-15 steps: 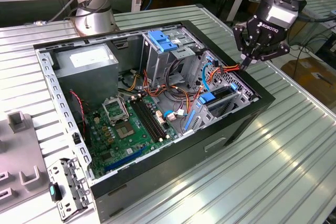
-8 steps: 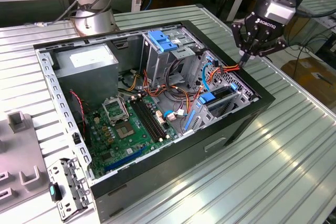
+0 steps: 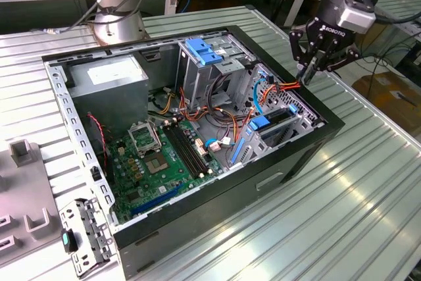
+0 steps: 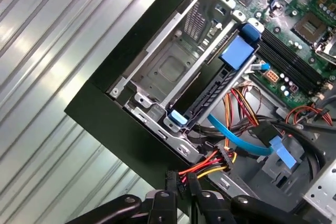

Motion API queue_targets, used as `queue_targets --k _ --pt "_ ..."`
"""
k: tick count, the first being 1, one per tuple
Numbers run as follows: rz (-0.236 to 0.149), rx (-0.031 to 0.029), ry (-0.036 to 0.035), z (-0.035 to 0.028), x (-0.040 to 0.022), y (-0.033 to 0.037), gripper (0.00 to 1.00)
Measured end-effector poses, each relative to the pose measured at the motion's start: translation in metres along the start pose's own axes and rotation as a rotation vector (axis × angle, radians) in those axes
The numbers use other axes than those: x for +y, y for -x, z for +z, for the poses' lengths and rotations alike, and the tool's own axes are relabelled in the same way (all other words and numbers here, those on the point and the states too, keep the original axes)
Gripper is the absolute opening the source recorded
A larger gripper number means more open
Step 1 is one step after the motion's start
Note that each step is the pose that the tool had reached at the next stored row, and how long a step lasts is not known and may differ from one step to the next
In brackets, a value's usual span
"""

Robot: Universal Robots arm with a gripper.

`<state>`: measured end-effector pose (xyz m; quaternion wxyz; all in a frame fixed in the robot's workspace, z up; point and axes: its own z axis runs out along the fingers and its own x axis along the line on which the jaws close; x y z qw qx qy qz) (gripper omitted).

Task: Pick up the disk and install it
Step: 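Insert the first disk wire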

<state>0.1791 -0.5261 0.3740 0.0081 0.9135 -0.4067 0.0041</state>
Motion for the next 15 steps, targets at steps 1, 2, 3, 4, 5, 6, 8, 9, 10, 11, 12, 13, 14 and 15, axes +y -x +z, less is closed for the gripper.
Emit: queue_targets --k 1,2,3,4,5,6,8,9,10,11,12,13,14,15 --pt "-0.021 0.0003 -0.0003 0.0005 0.0000 0.0000 0.25" --pt "-0.043 0.0005 -0.0006 0.0011 0.0000 0.0000 0.25" --pt "-0.060 0.0008 -0.0010 0.0016 0.0000 0.0000 0.25" --pt "-0.082 0.0012 -0.0013 0.0021 0.0000 0.0000 0.25" --pt "-0.101 0.0015 -0.0016 0.0023 0.0000 0.0000 0.25" --pt "-0.119 0.0018 -0.0019 0.0025 0.0000 0.0000 0.25" --pt "-0.145 0.0021 -0.0023 0.0027 0.0000 0.0000 0.25" --pt "-0.148 0.0021 -0.0024 0.0027 0.0000 0.0000 0.25" --pt "-0.149 0.0021 -0.0025 0.0028 0.0000 0.0000 0.25" --pt "-0.149 0.0021 -0.0024 0.0027 0.0000 0.0000 0.25" --pt "-0.149 0.0021 -0.0024 0.0028 0.0000 0.0000 0.25" --pt "-0.149 0.0020 -0.0024 0.0028 0.0000 0.0000 0.25" --pt "-0.149 0.0020 -0.0025 0.0028 0.0000 0.0000 0.25" --pt "-0.149 0.0014 -0.0032 0.0028 0.0001 0.0000 0.25"
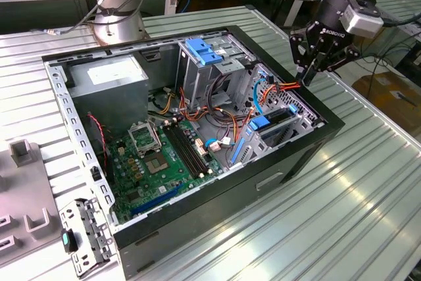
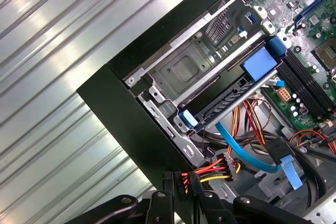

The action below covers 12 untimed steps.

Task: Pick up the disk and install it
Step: 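Insert the first disk wire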

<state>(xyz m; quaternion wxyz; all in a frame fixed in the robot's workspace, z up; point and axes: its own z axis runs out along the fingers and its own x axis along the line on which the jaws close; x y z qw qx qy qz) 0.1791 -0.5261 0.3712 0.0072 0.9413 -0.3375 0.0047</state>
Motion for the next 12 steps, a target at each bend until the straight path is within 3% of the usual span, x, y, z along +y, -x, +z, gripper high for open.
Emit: queue_targets --k 4,12 --pt "-0.029 -0.0039 -0.0058 0.0008 0.0003 -0.0003 0.25" --pt "-0.088 -0.0052 -0.0134 0.0050 0.0007 -0.0005 0.25"
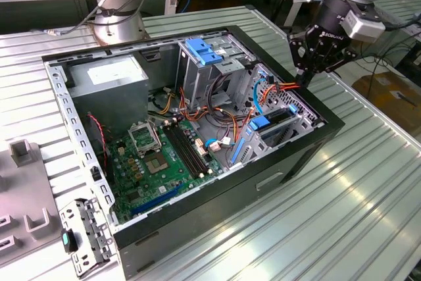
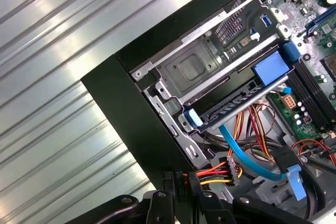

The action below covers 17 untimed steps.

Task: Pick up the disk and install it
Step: 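Insert the first disk wire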

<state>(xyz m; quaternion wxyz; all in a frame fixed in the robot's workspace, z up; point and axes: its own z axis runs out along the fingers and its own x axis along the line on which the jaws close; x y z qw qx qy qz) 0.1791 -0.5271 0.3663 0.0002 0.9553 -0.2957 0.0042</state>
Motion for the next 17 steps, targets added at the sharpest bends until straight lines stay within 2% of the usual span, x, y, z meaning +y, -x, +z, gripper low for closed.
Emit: queue_targets --k 1,2,5,8,17 --pt "-0.002 -0.0012 -0.0018 0.0000 0.0000 0.0000 0.24" --pt "-0.003 -0.0020 -0.0028 0.0001 0.0000 0.0000 0.17" --pt "-0.004 -0.0022 -0.0032 -0.0015 0.0001 0.0001 0.16" --pt "-0.004 -0.0021 -0.0031 -0.0059 0.0001 0.0001 0.16" --pt "-0.002 -0.0020 -0.0029 -0.0066 0.0008 0.0010 0.16"
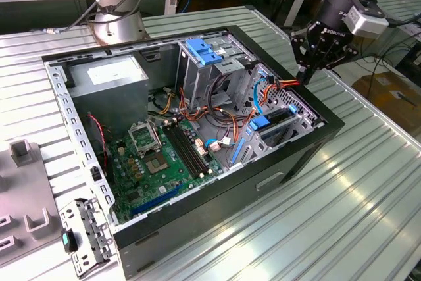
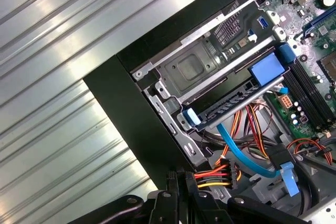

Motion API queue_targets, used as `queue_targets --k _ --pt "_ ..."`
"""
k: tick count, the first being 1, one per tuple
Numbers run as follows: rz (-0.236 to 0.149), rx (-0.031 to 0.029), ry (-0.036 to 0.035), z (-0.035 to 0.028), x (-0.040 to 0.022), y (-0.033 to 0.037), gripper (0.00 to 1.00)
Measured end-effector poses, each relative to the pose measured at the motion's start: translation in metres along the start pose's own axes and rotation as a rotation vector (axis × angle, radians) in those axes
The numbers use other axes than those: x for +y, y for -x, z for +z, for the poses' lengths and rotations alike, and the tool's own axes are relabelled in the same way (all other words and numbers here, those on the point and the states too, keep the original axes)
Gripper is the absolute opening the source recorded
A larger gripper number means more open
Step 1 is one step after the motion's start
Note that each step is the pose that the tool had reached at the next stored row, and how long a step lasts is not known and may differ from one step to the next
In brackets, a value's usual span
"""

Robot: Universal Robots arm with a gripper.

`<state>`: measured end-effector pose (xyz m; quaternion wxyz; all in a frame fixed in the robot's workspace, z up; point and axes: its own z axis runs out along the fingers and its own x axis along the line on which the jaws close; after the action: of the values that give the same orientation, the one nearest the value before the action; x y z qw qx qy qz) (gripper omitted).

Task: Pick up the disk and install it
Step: 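Insert the first disk wire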

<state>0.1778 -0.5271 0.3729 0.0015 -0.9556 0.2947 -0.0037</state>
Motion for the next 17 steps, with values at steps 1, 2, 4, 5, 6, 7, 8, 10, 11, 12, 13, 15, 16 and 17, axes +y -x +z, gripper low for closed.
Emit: queue_targets --k 1,2,4,5,6,7,8,10,11,12,13,15,16,17 --pt "0.000 -0.0001 -0.0001 0.0001 0.0002 0.0003 0.16" --pt "0.000 -0.0001 -0.0002 0.0001 0.0004 0.0006 0.16" --pt "0.000 -0.0001 -0.0001 0.0000 0.0007 0.0010 0.16" --pt "0.000 -0.0001 -0.0001 0.0001 0.0007 0.0011 0.16" --pt "0.000 -0.0001 -0.0001 0.0001 0.0008 0.0012 0.16" --pt "0.000 -0.0001 -0.0001 0.0001 0.0009 0.0014 0.16" --pt "0.000 -0.0001 -0.0002 0.0001 0.0010 0.0014 0.16" --pt "0.000 -0.0001 -0.0002 0.0001 0.0010 0.0015 0.16" --pt "0.000 -0.0001 -0.0001 0.0001 0.0010 0.0015 0.16" --pt "0.000 -0.0001 -0.0002 0.0001 0.0010 0.0015 0.16" --pt "0.000 -0.0001 -0.0002 0.0001 0.0010 0.0015 0.16" --pt "0.000 -0.0001 -0.0001 0.0001 0.0010 0.0016 0.16" --pt "0.000 -0.0001 -0.0001 0.0000 0.0010 0.0016 0.16" --pt "0.000 -0.0001 -0.0002 0.0001 0.0010 0.0016 0.16"
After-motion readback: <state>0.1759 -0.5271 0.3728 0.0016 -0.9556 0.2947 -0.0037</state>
